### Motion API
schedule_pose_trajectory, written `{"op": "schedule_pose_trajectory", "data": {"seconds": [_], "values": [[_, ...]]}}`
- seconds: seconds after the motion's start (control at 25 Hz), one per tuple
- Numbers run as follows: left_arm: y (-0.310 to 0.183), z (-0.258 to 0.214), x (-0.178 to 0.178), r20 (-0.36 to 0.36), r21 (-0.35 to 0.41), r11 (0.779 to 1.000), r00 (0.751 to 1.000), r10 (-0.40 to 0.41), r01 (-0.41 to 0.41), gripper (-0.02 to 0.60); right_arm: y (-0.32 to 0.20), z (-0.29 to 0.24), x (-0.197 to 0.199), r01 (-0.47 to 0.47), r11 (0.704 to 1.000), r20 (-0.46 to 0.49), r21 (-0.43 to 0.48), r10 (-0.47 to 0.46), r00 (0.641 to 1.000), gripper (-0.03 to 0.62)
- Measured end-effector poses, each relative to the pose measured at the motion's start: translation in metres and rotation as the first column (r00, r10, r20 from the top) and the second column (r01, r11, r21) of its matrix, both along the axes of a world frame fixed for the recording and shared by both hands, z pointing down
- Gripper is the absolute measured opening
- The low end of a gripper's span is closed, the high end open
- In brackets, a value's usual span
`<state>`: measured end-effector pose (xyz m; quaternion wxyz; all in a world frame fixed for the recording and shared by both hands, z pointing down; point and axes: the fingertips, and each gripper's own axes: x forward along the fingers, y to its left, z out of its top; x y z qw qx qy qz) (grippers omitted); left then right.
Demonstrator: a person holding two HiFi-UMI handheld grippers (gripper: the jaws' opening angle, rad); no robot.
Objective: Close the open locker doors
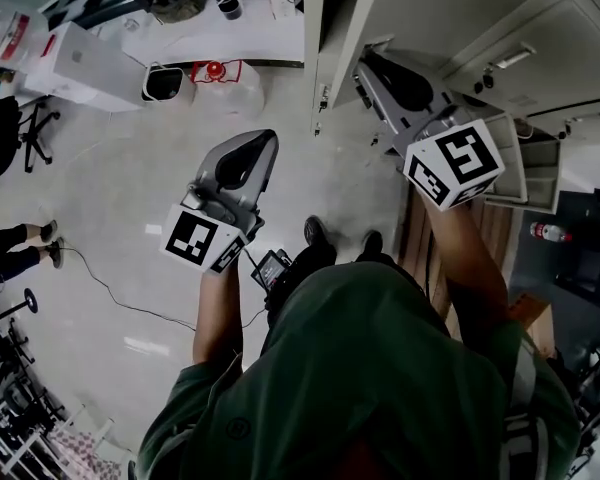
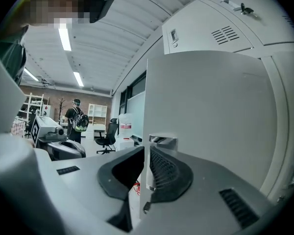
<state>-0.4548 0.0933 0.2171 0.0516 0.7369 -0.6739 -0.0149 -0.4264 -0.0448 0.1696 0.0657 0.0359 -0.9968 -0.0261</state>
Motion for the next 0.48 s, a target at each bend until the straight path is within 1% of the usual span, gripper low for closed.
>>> {"op": "schedule_pose_trajectory", "data": {"seconds": [0.48], "values": [[-0.005,0.006,-0.02,-0.018,-0.004,1.0,1.0,-0.025,0.025,0.002,-0.039,0.005,-0.042,-0.039,0.999,-0.004,0.001,0.039,0.999,0.037]]}}
